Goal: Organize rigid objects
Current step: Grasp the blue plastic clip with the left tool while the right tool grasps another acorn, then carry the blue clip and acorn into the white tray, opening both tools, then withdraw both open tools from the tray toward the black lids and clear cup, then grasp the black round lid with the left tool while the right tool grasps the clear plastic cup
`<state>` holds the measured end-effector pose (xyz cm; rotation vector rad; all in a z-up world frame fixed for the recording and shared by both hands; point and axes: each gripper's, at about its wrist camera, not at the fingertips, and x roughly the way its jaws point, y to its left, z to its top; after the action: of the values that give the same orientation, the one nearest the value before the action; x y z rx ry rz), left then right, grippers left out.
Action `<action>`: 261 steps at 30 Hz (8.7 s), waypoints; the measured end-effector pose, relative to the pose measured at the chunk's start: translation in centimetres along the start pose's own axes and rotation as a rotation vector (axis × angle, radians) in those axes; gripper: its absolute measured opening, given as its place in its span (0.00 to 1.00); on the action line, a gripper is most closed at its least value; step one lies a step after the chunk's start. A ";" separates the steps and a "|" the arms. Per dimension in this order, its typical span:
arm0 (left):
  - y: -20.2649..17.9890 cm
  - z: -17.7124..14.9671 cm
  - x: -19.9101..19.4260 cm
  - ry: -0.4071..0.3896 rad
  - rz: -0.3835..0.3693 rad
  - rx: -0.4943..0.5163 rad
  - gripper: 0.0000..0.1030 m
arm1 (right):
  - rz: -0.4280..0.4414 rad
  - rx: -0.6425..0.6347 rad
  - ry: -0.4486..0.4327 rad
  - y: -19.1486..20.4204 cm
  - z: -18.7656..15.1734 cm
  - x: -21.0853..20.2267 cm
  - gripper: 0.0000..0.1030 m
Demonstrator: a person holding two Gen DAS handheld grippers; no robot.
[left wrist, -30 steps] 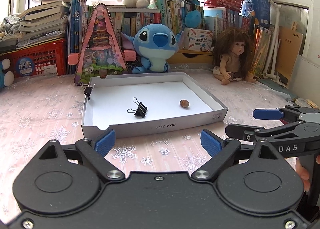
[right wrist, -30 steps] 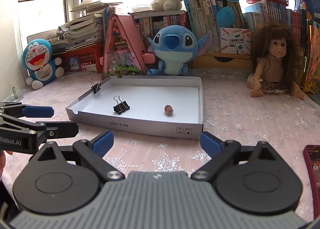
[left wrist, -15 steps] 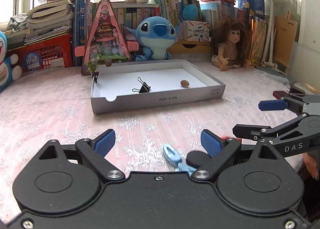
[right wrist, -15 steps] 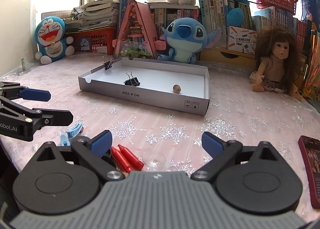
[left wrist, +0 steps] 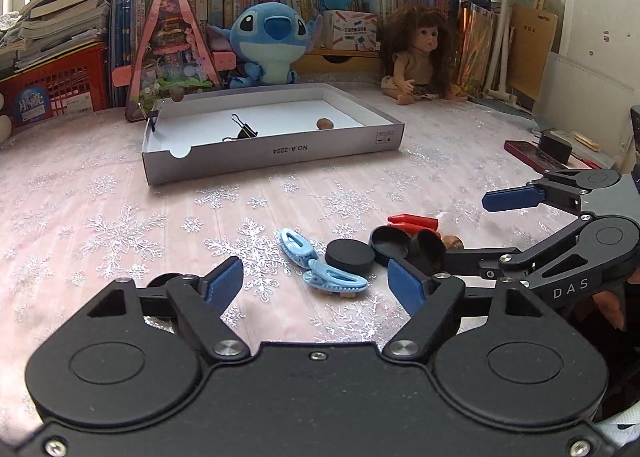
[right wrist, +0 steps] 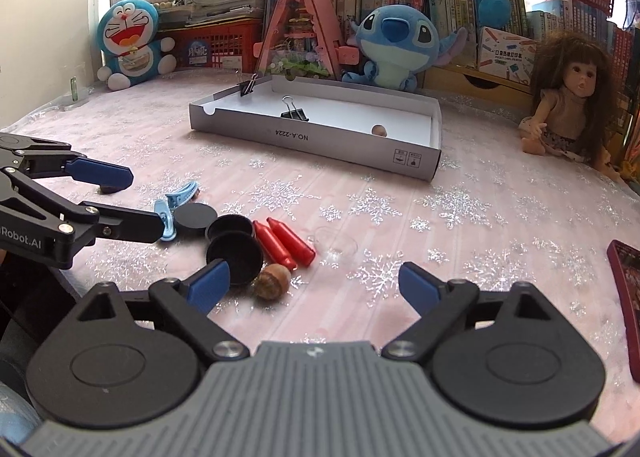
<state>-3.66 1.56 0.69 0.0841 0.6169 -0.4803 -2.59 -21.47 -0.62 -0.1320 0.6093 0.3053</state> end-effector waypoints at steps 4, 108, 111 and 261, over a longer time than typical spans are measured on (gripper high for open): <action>-0.2 -0.1 0.1 0.005 -0.004 0.008 0.59 | 0.010 -0.005 0.003 0.2 -0.2 -0.1 0.88; 2.9 8.9 4.0 -0.110 0.156 -0.023 0.35 | -0.146 0.167 -0.080 -5.3 6.1 2.4 0.22; 3.7 10.4 4.8 -0.108 0.167 -0.046 0.35 | -0.144 0.187 -0.103 -5.9 7.5 3.1 0.22; 6.6 -1.2 0.1 -0.021 0.169 -0.141 0.65 | -0.048 0.137 -0.084 -2.0 0.2 1.8 0.76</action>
<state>-1.18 7.64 -0.80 -0.0025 0.6160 -0.2731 -0.45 -22.91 -1.41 -0.0018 0.5409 0.2211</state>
